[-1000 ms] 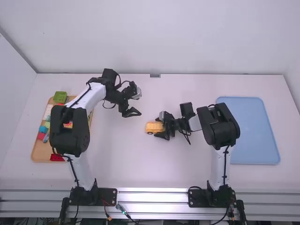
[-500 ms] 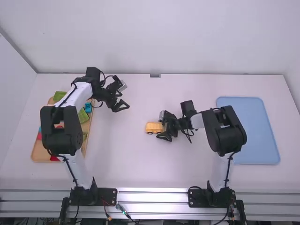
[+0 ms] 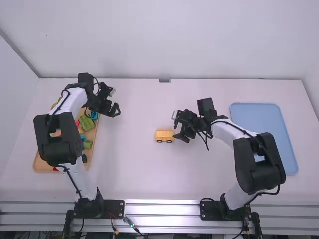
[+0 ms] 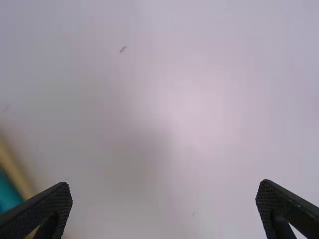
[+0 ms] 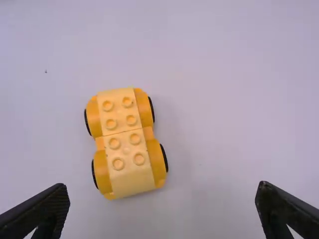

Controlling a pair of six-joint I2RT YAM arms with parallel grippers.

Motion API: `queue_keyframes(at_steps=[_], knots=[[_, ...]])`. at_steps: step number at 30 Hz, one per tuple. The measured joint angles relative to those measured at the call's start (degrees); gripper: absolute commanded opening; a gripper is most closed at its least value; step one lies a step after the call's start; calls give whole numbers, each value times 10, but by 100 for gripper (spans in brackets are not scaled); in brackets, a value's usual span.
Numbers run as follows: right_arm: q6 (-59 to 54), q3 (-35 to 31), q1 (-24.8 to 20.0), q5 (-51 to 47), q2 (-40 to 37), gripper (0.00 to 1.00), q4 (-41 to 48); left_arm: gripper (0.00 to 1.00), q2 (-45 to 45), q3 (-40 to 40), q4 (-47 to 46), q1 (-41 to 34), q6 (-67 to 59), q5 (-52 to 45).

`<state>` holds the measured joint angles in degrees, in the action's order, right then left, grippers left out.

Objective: Assemble lego blocks to make yellow taxi

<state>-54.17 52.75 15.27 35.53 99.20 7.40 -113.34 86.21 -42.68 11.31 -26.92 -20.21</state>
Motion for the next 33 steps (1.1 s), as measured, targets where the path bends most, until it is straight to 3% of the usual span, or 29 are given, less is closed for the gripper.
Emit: queue_keyframes(at_steps=[12,24,27,28,30,33], knots=[[-1,0,0,-13,0,99,-33,99,1,0,-60,111,16,141],[17,0,2,-14,0,99,-58,99,19,1,-92,209,-115,180],[18,0,2,-15,0,99,-58,95,19,1,-89,229,-155,178],[22,0,2,-14,0,99,-58,84,19,1,-89,241,-187,172],[26,0,2,-15,0,99,-59,72,19,1,-89,253,-223,163],[28,0,5,-15,0,99,-59,65,19,1,-94,257,-265,148]])
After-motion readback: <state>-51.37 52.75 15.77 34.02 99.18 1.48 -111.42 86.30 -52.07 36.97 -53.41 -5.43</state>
